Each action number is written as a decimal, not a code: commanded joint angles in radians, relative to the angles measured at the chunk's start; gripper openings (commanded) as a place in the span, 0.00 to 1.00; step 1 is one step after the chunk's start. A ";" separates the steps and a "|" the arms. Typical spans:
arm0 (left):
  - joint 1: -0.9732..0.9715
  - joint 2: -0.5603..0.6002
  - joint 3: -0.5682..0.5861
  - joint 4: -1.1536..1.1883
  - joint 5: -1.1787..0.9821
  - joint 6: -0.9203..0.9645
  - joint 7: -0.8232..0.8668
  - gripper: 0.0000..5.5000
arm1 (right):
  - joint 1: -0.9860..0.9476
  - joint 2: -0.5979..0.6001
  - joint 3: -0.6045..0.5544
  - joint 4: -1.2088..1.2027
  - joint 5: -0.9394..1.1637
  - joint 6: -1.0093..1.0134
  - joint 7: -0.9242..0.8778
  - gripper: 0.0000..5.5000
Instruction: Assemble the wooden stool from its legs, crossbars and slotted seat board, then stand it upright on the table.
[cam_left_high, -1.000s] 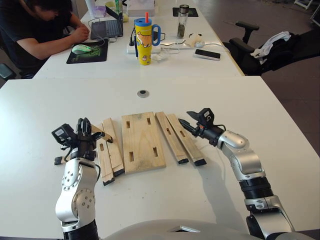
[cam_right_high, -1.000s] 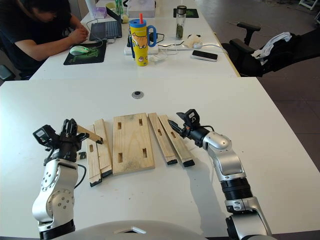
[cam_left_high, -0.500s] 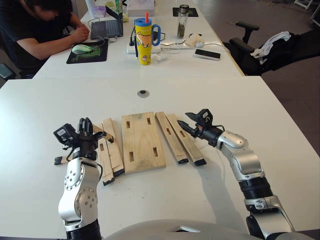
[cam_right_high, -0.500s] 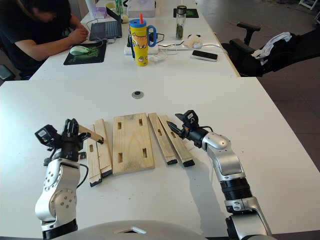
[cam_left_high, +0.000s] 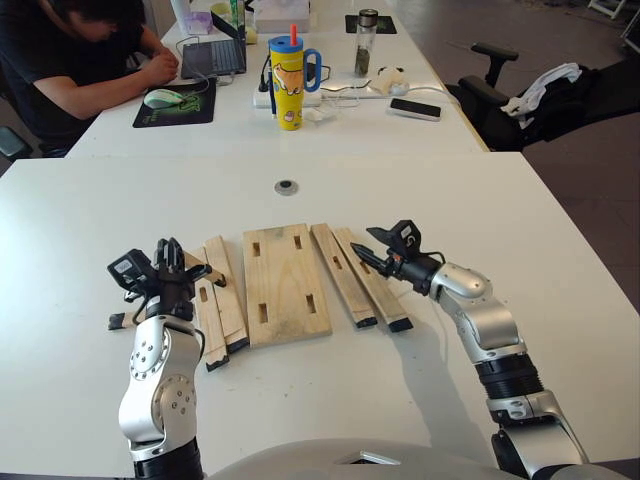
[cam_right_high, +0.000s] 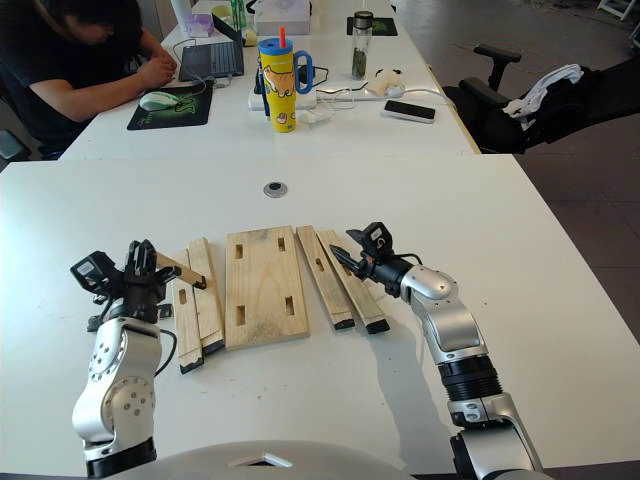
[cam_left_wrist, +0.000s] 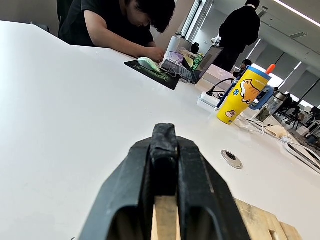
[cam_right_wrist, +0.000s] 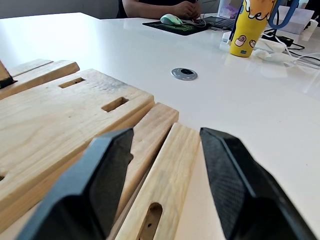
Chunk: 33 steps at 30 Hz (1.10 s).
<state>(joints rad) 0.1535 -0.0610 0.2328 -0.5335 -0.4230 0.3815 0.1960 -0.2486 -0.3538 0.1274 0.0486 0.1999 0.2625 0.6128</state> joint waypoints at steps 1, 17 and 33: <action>0.002 -0.004 -0.014 0.041 0.038 0.015 0.016 0.07 | -0.020 0.005 0.010 -0.003 -0.012 0.006 0.008 0.45; 0.030 0.200 -0.279 0.080 0.325 0.106 -0.130 0.07 | 0.012 0.014 0.026 -0.032 -0.022 0.014 -0.005 0.45; 0.033 0.253 -0.237 0.158 0.290 -0.115 -0.316 0.07 | 0.018 0.031 0.032 -0.039 -0.044 0.013 -0.019 0.45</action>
<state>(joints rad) 0.1603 0.1809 0.0048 -0.4196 -0.1359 0.2304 -0.0911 -0.2278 -0.3250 0.1636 0.0115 0.1644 0.2691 0.6020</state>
